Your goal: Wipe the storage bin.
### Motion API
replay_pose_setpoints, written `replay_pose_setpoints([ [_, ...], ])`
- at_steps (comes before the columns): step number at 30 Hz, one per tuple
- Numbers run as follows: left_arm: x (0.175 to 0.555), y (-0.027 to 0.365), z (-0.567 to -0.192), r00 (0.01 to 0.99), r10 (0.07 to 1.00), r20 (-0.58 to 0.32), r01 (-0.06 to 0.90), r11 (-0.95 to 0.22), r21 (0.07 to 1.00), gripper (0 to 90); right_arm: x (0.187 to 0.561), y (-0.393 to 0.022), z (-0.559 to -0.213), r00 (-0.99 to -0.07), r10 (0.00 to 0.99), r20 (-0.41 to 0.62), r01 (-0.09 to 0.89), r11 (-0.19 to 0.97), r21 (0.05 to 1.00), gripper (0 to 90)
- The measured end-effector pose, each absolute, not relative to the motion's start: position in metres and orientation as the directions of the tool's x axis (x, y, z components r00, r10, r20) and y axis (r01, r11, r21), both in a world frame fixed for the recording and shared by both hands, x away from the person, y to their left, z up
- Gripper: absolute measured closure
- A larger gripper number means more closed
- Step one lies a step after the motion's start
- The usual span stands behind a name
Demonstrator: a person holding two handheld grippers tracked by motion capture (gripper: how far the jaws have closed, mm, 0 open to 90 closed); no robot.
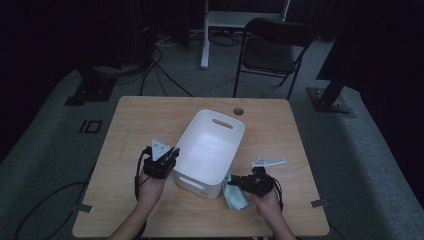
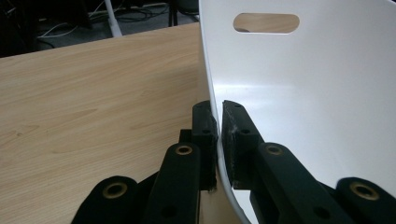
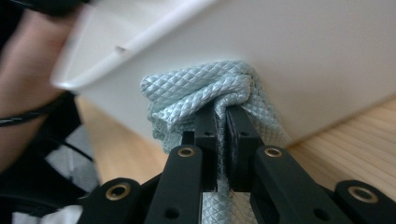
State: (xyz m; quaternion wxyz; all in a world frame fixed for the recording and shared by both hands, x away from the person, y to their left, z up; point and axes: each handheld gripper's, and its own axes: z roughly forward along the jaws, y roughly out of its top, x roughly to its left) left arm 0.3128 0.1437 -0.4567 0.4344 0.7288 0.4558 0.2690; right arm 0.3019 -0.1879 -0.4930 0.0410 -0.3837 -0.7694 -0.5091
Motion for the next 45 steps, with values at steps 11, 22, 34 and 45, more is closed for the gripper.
replay_pose_setpoints([
  [11, 0.314, 0.144, -0.456, 0.463, 0.886, -0.008, 0.436, -0.220, 0.872, 84.5, 0.288, -0.182, -0.478, -0.754, 0.499, 0.428, 0.580, 0.200, 0.789, 84.5],
  [22, 0.315, 0.144, -0.455, 0.473, 0.881, -0.009, 0.439, -0.227, 0.869, 84.3, 0.299, -0.184, -0.498, -0.716, 0.540, 0.443, 0.624, 0.211, 0.752, 84.5],
  [34, 0.315, 0.144, -0.456, 0.470, 0.882, -0.011, 0.439, -0.223, 0.870, 84.1, 0.308, -0.185, -0.511, -0.687, 0.580, 0.437, 0.648, 0.218, 0.730, 84.4],
  [45, 0.314, 0.144, -0.456, 0.462, 0.887, -0.016, 0.435, -0.211, 0.875, 84.0, 0.319, -0.186, -0.529, -0.648, 0.621, 0.441, 0.686, 0.225, 0.692, 84.4],
])
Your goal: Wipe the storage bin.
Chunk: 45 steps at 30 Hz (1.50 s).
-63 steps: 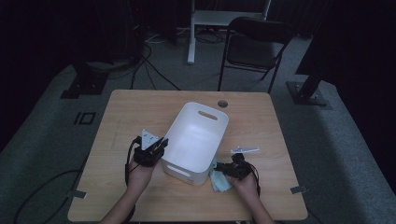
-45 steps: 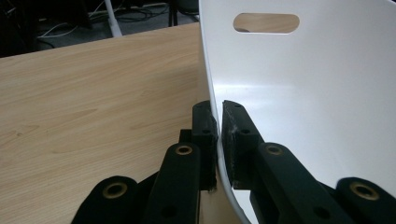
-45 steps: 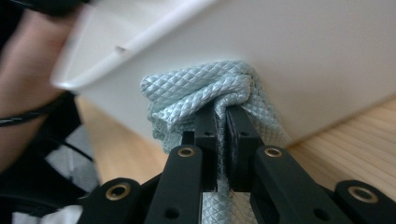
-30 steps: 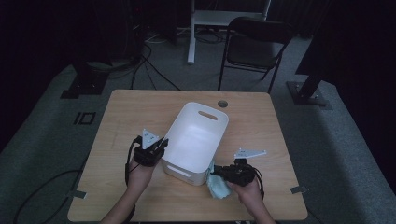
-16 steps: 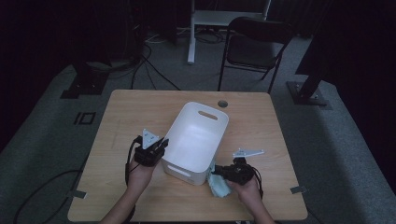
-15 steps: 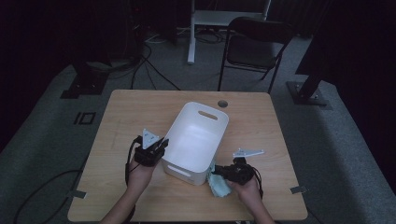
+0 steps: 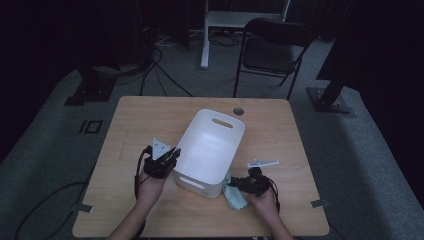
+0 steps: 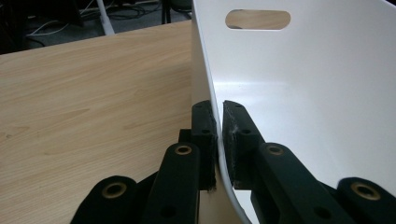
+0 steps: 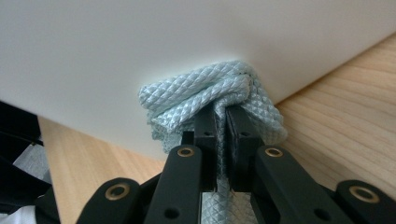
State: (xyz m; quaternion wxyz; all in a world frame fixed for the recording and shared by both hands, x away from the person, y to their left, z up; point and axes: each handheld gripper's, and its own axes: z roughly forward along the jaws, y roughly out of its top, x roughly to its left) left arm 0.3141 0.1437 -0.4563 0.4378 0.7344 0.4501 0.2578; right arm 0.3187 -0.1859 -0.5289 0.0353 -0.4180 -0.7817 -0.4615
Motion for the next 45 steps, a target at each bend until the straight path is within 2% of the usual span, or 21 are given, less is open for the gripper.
replay_pose_setpoints([
  [15, 0.314, 0.143, -0.456, 0.459, 0.888, -0.002, 0.436, -0.224, 0.872, 84.0, 0.322, -0.188, -0.520, -0.648, 0.625, 0.436, 0.681, 0.217, 0.700, 84.7],
  [20, 0.314, 0.142, -0.456, 0.452, 0.892, -0.002, 0.434, -0.218, 0.874, 84.1, 0.320, -0.195, -0.501, -0.673, 0.586, 0.452, 0.642, 0.159, 0.750, 84.7],
  [28, 0.314, 0.141, -0.456, 0.462, 0.887, 0.005, 0.428, -0.228, 0.875, 84.1, 0.328, -0.201, -0.476, -0.685, 0.590, 0.427, 0.591, 0.109, 0.799, 84.6],
  [45, 0.314, 0.142, -0.456, 0.470, 0.882, 0.002, 0.429, -0.231, 0.873, 84.0, 0.342, -0.202, -0.498, -0.646, 0.620, 0.445, 0.643, 0.129, 0.755, 84.7],
])
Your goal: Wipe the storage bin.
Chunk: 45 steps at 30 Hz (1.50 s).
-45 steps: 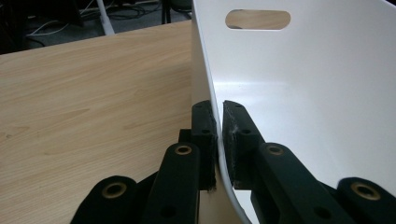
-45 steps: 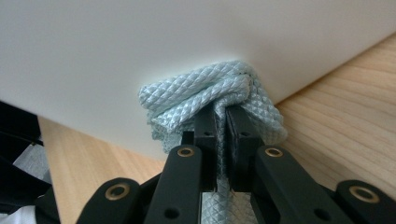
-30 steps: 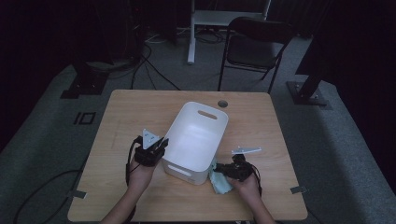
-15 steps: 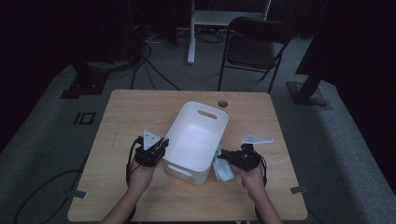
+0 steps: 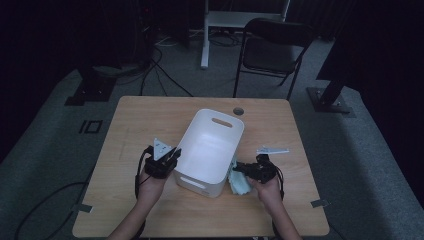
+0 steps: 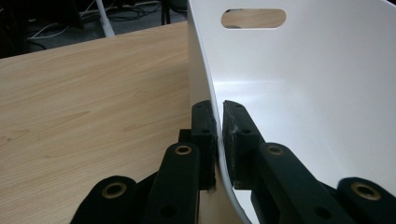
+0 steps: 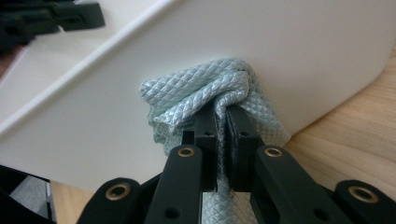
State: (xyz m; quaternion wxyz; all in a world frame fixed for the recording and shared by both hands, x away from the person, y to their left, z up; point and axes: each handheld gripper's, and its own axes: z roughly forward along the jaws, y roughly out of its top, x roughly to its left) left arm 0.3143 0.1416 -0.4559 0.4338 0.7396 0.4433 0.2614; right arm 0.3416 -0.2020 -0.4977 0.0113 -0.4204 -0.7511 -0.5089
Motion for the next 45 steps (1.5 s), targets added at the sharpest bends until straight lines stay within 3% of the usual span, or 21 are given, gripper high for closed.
replay_pose_setpoints([
  [23, 0.313, 0.140, -0.456, 0.453, 0.892, 0.010, 0.431, -0.229, 0.873, 84.2, 0.354, -0.202, -0.532, -0.584, 0.653, 0.482, 0.722, 0.147, 0.676, 84.7],
  [28, 0.313, 0.140, -0.456, 0.450, 0.893, 0.010, 0.432, -0.228, 0.873, 84.2, 0.351, -0.200, -0.522, -0.603, 0.662, 0.445, 0.696, 0.163, 0.700, 84.7],
  [37, 0.313, 0.141, -0.456, 0.454, 0.891, 0.008, 0.430, -0.227, 0.874, 84.2, 0.344, -0.208, -0.480, -0.669, 0.606, 0.430, 0.588, 0.078, 0.805, 84.7],
  [45, 0.314, 0.141, -0.456, 0.463, 0.887, 0.003, 0.432, -0.228, 0.873, 83.6, 0.351, -0.205, -0.476, -0.674, 0.606, 0.423, 0.584, 0.086, 0.807, 84.9],
])
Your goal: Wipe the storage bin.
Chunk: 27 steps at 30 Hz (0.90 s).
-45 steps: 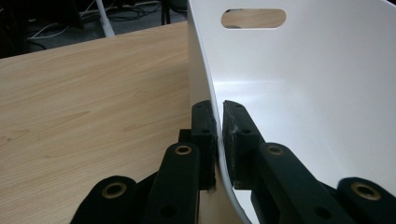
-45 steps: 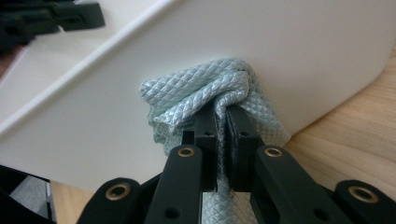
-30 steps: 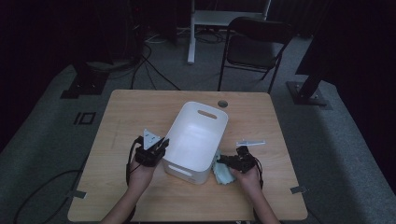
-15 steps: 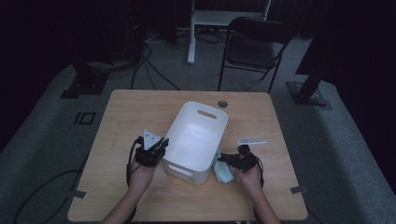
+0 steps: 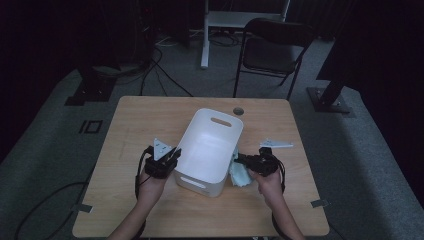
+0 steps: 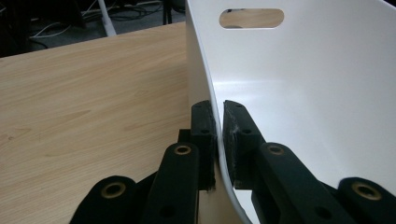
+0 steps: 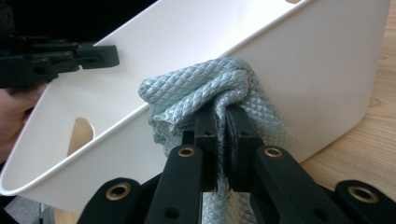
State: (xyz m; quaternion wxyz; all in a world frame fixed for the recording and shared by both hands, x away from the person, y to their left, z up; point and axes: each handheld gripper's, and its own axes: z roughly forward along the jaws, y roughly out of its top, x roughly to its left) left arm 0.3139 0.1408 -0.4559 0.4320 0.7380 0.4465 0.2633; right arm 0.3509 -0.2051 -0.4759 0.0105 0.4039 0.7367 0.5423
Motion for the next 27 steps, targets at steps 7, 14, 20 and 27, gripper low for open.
replay_pose_setpoints([
  [7, 0.314, 0.141, -0.456, 0.463, 0.887, 0.005, 0.432, -0.230, 0.872, 83.7, 0.354, -0.206, -0.487, -0.657, 0.621, 0.426, 0.603, 0.095, 0.792, 85.0],
  [14, 0.314, 0.141, -0.456, 0.463, 0.886, 0.007, 0.431, -0.232, 0.872, 83.7, 0.358, -0.206, -0.501, -0.633, 0.639, 0.437, 0.635, 0.107, 0.765, 84.9],
  [20, 0.314, 0.141, -0.456, 0.461, 0.887, 0.006, 0.431, -0.230, 0.872, 83.7, 0.361, -0.205, -0.513, -0.615, 0.655, 0.440, 0.657, 0.116, 0.745, 85.0],
  [27, 0.314, 0.140, -0.456, 0.459, 0.889, 0.004, 0.432, -0.227, 0.873, 83.7, 0.365, -0.204, -0.525, -0.597, 0.669, 0.443, 0.682, 0.131, 0.720, 85.0],
])
